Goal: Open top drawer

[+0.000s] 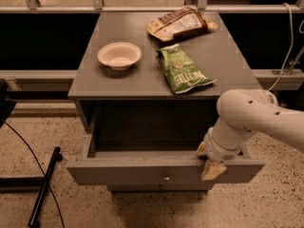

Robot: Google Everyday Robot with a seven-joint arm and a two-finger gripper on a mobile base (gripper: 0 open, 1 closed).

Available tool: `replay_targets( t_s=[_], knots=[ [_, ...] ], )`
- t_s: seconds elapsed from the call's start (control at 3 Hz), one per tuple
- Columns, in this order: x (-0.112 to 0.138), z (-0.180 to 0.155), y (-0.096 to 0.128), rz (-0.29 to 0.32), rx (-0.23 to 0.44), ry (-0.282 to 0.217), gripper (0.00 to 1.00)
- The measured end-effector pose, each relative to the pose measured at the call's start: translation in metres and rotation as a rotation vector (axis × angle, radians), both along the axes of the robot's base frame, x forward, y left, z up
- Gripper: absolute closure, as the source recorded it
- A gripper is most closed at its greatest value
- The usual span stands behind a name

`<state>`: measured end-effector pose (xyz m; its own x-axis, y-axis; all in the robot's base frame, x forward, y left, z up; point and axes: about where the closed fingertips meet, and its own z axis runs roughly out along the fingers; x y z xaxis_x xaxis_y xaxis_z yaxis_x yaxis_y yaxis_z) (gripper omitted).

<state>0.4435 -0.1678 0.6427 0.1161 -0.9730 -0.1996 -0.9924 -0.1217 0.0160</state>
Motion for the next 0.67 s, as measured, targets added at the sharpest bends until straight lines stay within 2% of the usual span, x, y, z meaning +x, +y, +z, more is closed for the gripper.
replay_targets(
  t_s=[0.33, 0.67],
  knots=[
    [0.0, 0.0, 0.0, 0.0, 0.0, 0.0, 0.32],
    [-0.007, 0.033, -0.004, 0.018, 0.008, -0.002, 0.1]
  ],
)
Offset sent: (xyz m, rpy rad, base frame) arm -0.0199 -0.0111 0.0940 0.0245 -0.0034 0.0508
